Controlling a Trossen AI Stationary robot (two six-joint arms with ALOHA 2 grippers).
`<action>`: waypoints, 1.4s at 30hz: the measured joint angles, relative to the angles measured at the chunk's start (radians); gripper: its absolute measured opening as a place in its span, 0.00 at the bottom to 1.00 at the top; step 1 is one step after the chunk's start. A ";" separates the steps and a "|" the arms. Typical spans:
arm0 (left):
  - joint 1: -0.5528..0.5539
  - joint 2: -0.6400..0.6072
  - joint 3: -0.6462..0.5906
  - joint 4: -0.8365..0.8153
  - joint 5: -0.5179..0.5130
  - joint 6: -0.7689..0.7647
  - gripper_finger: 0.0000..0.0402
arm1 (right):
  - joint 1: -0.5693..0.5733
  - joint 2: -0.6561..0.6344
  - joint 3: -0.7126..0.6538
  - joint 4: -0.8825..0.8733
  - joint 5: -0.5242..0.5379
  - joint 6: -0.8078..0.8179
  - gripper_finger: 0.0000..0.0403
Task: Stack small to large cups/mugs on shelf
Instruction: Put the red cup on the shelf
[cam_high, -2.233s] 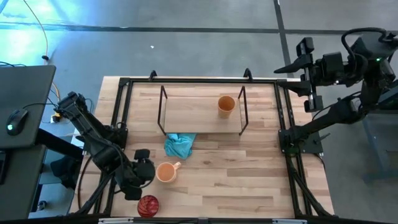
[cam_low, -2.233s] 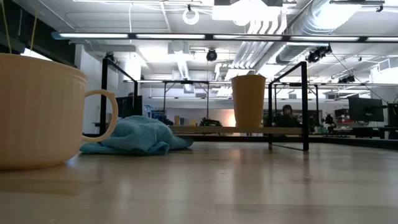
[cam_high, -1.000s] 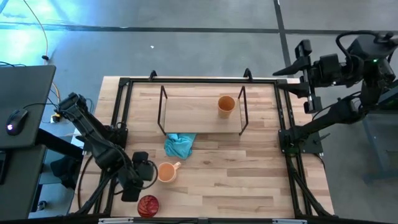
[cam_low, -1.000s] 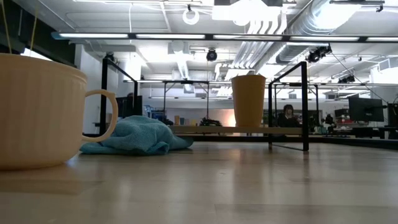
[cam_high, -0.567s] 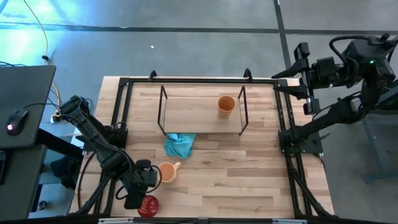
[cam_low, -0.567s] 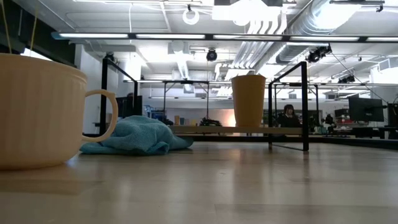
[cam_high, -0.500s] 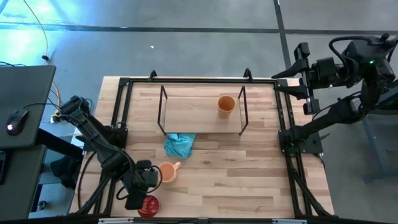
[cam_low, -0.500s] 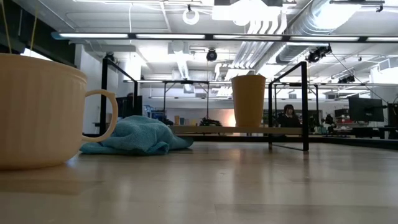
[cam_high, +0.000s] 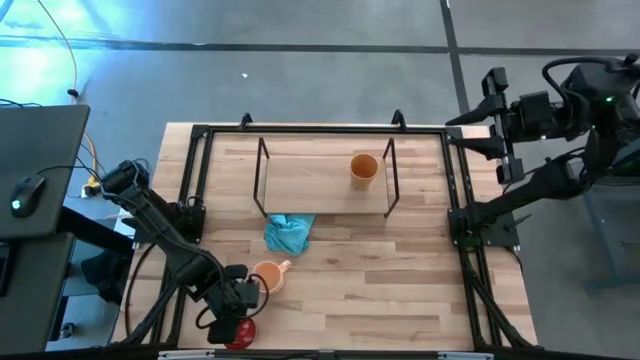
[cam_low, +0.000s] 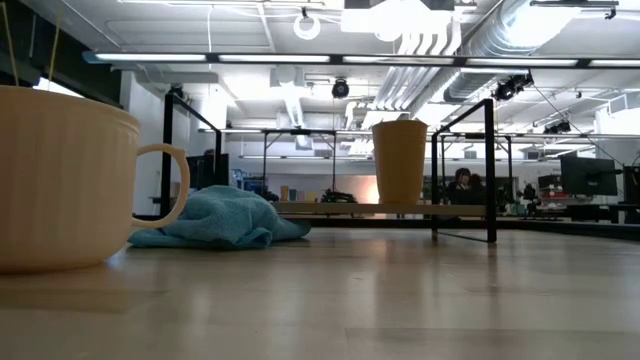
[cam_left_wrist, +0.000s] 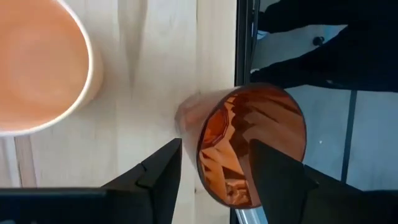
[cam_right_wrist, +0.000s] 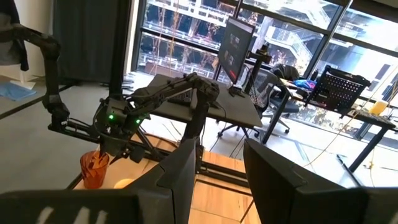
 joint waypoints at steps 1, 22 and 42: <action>0.000 0.003 0.000 0.000 -0.003 0.000 0.43 | 0.000 -0.003 0.000 0.000 0.000 0.003 0.32; 0.000 0.058 0.000 -0.004 -0.009 0.004 0.42 | 0.000 -0.016 0.000 -0.023 0.000 0.004 0.32; 0.000 0.065 -0.001 -0.034 -0.015 0.011 0.42 | 0.000 -0.016 0.000 -0.050 -0.001 0.004 0.32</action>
